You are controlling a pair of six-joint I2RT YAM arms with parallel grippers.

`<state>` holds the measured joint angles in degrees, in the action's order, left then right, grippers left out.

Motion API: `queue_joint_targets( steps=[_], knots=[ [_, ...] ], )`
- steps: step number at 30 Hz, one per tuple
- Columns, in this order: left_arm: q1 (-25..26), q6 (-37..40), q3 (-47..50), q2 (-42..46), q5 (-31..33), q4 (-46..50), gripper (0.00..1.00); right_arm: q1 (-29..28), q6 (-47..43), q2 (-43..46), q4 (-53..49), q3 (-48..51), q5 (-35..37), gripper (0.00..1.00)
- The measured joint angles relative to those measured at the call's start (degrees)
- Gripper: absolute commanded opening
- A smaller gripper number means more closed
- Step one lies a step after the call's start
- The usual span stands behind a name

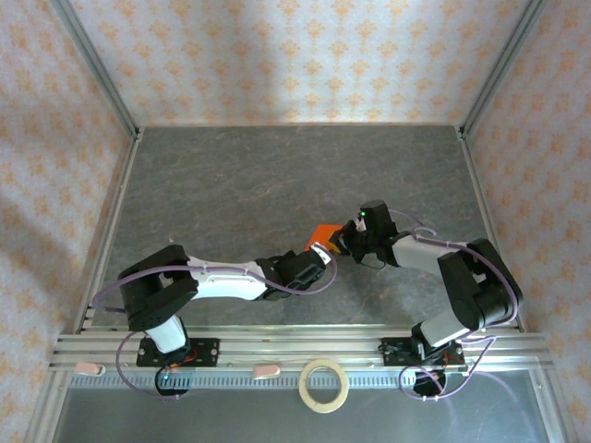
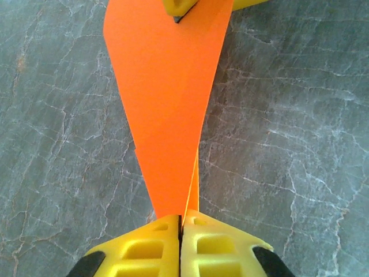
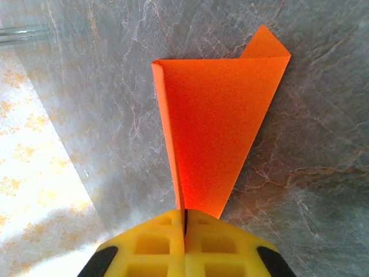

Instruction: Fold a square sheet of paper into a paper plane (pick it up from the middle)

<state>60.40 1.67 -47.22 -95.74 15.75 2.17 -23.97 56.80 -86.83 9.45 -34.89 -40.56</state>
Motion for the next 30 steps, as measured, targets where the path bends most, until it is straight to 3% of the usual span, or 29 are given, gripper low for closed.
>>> queue_joint_targets(
  steps=[2,8,13,22,30],
  knots=[
    [0.0,0.2,0.0,0.0,0.0,0.0,0.00,0.0,0.0,0.0,0.0,0.0,0.0,0.01],
    [0.0,-0.1,0.0,0.0,-0.6,-0.1,0.00,0.0,-1.2,1.5,-1.1,0.0,1.4,0.29],
    [-1.9,-1.9,0.0,0.3,-7.6,-0.9,0.00,0.6,-4.6,8.3,-6.8,-0.2,9.2,0.39],
    [-10.2,-6.6,1.1,1.7,-26.0,-5.2,0.00,2.5,-6.8,25.4,-9.0,4.0,22.1,0.43],
    [-11.3,-8.3,1.3,1.3,-32.9,-6.7,0.00,2.8,-6.7,29.0,-7.7,8.0,24.5,0.43]
  ],
)
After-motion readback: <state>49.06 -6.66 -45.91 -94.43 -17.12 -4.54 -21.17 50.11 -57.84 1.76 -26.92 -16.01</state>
